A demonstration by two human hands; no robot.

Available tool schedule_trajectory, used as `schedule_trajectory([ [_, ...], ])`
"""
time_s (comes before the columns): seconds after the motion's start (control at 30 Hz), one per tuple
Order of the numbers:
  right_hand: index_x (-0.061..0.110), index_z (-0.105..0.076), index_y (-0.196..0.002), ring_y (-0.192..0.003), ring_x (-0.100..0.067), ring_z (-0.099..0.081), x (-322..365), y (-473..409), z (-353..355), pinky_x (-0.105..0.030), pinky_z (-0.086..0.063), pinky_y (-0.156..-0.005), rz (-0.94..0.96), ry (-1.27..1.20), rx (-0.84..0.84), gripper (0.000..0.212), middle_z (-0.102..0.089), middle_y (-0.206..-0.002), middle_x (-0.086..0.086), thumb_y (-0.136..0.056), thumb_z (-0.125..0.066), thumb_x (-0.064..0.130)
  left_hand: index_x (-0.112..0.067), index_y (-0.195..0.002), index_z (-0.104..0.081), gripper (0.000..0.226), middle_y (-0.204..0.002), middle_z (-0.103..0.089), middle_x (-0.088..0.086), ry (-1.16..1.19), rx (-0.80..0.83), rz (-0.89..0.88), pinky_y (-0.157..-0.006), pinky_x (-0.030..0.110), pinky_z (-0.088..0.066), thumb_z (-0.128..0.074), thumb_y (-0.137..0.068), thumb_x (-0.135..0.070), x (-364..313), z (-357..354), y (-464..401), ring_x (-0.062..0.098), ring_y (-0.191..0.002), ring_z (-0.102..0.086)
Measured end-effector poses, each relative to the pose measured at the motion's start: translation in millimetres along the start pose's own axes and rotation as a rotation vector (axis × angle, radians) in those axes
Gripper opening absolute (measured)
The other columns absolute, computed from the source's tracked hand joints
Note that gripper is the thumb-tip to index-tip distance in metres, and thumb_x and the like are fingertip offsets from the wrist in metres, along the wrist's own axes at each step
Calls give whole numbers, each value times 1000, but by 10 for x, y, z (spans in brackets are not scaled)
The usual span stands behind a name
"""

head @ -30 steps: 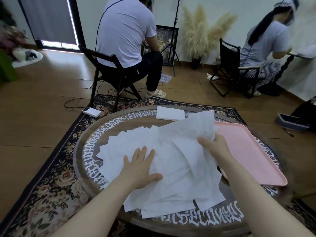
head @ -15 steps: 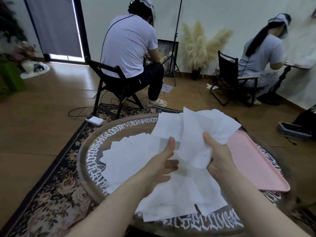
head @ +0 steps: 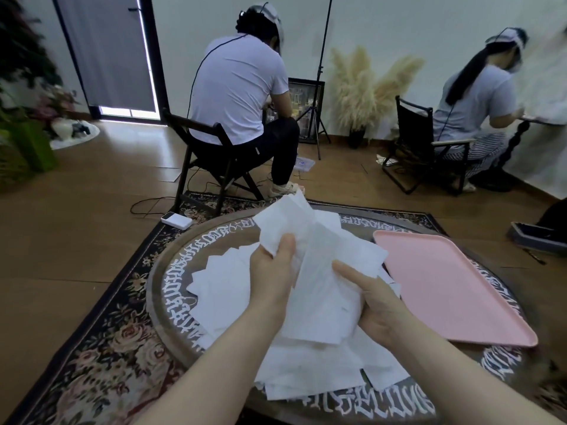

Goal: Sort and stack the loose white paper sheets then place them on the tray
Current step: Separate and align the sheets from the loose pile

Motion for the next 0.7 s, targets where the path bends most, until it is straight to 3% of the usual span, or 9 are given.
schedule_trajectory([
  [0.1, 5, -67, -117, -95, -30, -73, -42, 36, 16, -39, -60, -75, -16, 67, -35, 53, -75, -107, -13, -65, -77, 11, -20, -86, -67, 14, -89, -73, -8, 28, -91, -14, -66, 19, -56, -59, -97, -23, 2, 97, -63, 9, -82, -69],
  [0.17, 4, -66, -118, -92, -29, -74, -31, 57, 34, -35, -61, -66, 11, 77, -58, 48, -75, -107, -13, -71, -75, 7, -17, -100, -67, 12, -103, -73, 1, 88, -154, 25, -82, 32, -58, -58, -98, -23, -10, 169, -111, 17, -93, -69],
  [0.23, 3, -63, -123, -96, -30, -72, 23, 62, 78, -36, -60, -71, 65, 66, -101, 42, -73, -112, -14, -82, -70, 1, -15, -110, -65, 16, -110, -71, 6, 126, -208, 47, -92, 42, -55, -56, -98, -22, -29, 246, -158, 25, -100, -68],
  [0.33, 1, -62, -125, -96, -28, -71, 175, 56, 139, -40, -57, -81, 127, 39, -142, 37, -71, -117, -16, -88, -65, 0, -16, -105, -63, 12, -101, -69, 2, 88, -270, 25, -86, 38, -55, -55, -97, -20, -74, 373, -253, 23, -93, -65],
  [0.43, 1, -63, -125, -98, -24, -72, 316, 57, 125, -36, -58, -78, 147, -24, -78, 35, -71, -117, -13, -91, -62, 6, -11, -114, -62, 20, -98, -67, 3, 7, -323, 71, -85, 37, -52, -55, -96, -17, -36, 497, -371, 26, -91, -62],
  [0.5, 4, -64, -123, -100, -22, -72, 376, 63, 102, -33, -61, -75, 184, -82, -1, 37, -72, -116, -9, -87, -63, 10, -6, -120, -60, 27, -94, -66, 4, -26, -327, 144, -87, 38, -52, -55, -96, -17, 37, 535, -416, 29, -93, -62],
  [0.6, 11, -65, -121, -104, -20, -71, 384, 82, 53, -32, -61, -78, 224, -119, 114, 39, -73, -116, -5, -82, -63, 12, -4, -130, -53, 40, -115, -64, 12, -7, -292, 311, -98, 48, -49, -57, -97, -25, 172, 476, -375, 34, -107, -61],
  [0.7, 10, -68, -113, -94, -21, -73, 245, 72, 20, -30, -61, -70, 155, -22, 119, 36, -75, -109, -7, -77, -66, 10, -6, -129, -57, 39, -117, -68, 13, 183, -124, 422, -90, 48, -53, -55, -100, -31, 256, 261, -265, 31, -98, -66],
])
Point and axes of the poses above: each hand's wrist, its own y-axis away from the middle knuckle, its own z-axis out of the back of the hand, x = y × z, the point moved 3 cm from there along -y, towards the middle knuckle
